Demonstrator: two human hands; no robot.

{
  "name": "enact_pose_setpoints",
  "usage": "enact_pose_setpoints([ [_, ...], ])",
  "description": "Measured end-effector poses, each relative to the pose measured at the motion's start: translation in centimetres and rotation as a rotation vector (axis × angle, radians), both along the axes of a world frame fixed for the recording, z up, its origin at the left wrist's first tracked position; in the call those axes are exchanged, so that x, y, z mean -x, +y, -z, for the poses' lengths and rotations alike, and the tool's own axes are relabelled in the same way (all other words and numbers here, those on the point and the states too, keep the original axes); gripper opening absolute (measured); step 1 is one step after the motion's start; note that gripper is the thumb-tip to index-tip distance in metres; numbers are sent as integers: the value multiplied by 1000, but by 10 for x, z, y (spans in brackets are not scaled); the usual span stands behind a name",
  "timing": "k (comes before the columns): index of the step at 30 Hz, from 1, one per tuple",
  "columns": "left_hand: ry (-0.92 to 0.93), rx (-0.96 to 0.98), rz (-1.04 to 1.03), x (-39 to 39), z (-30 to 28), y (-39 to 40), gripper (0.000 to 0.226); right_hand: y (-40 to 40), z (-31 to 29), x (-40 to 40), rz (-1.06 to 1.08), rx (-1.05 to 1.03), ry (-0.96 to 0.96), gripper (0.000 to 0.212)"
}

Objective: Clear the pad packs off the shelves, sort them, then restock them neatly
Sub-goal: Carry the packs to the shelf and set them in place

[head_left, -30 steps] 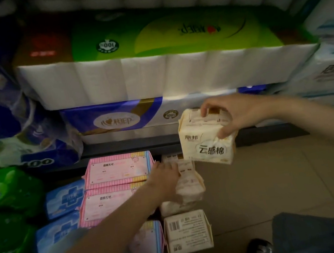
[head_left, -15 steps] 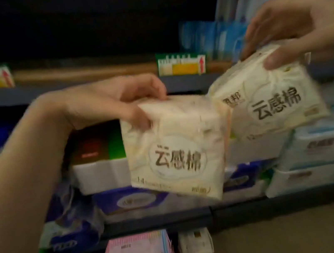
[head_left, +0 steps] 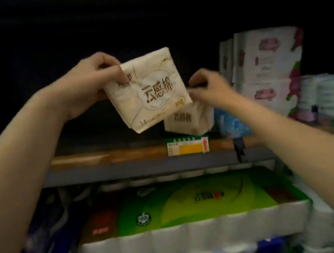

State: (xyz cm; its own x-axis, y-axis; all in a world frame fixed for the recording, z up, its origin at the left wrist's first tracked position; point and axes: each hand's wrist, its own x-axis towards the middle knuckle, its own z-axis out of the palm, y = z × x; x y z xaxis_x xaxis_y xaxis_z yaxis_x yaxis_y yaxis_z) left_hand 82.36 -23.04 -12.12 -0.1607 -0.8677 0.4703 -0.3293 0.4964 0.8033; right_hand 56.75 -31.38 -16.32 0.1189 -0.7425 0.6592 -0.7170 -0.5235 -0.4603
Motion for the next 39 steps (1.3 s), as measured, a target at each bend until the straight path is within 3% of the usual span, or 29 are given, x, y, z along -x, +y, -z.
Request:
enact_pose_setpoints([
  [5,-154,-50,-105,12,-2,-36,47,-39,8,10,70,-108,385,30],
  [10,-330,-188,-17,24,9,-66,49,-41,2,19,6,-171,663,62],
  [14,-418,-255,44,22,14,-76,45,-53,11,22,-74,-165,558,67],
  [19,-543,-272,-51,27,28,-86,45,-73,2,25,-79,-203,569,61],
  [23,-668,-196,-41,49,30,-89,59,-68,-14,55,-4,-136,370,44],
  [28,-987,-32,-129,96,44,-92,85,-48,-6,84,79,-364,660,35],
  [32,-1063,12,-136,124,43,-100,86,-48,1,85,47,-343,657,35],
  [39,-1272,-59,-331,143,36,-112,84,-62,-9,79,6,-396,715,41],
])
